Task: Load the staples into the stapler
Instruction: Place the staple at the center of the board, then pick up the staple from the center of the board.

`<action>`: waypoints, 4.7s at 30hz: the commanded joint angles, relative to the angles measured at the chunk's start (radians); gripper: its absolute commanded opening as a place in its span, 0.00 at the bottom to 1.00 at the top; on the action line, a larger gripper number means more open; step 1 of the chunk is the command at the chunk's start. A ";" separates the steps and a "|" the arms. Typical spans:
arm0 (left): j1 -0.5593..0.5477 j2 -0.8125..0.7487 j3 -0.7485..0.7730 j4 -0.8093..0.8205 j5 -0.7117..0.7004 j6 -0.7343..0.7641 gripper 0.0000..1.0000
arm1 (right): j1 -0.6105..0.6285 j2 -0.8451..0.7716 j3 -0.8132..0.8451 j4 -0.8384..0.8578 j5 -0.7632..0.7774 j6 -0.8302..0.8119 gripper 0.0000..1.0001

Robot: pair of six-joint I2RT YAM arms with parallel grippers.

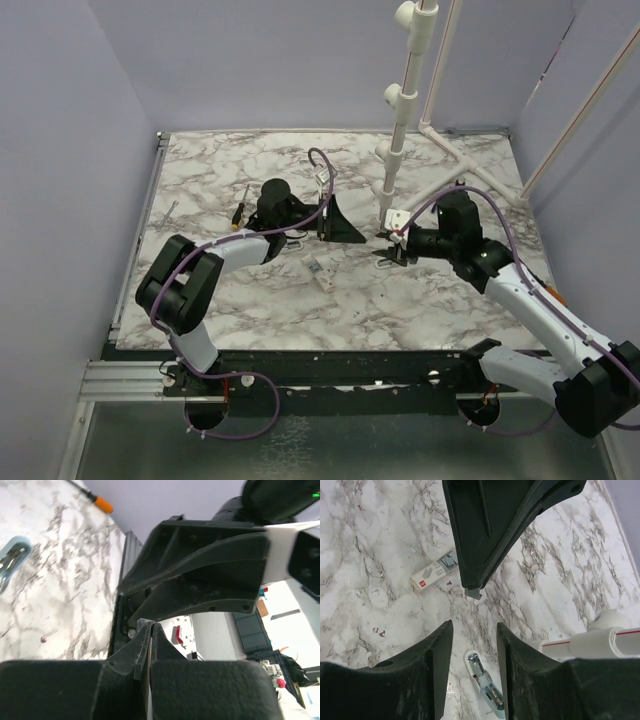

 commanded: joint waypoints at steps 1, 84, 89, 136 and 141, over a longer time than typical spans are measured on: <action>0.003 0.037 -0.002 -0.360 -0.007 0.366 0.00 | -0.007 -0.026 -0.003 -0.091 0.084 -0.033 0.44; 0.190 -0.335 0.118 -1.187 -0.618 1.265 0.79 | 0.188 0.661 0.129 0.037 0.466 0.525 0.47; 0.190 -0.333 0.120 -1.188 -0.621 1.267 0.80 | 0.203 0.673 0.130 0.036 0.494 0.530 0.44; 0.191 -0.390 0.098 -1.188 -0.636 1.281 0.84 | 0.177 0.605 0.115 -0.040 0.316 0.142 0.15; 0.193 -0.393 0.070 -1.162 -0.577 1.285 0.84 | 0.143 0.522 0.102 -0.049 0.203 0.103 0.15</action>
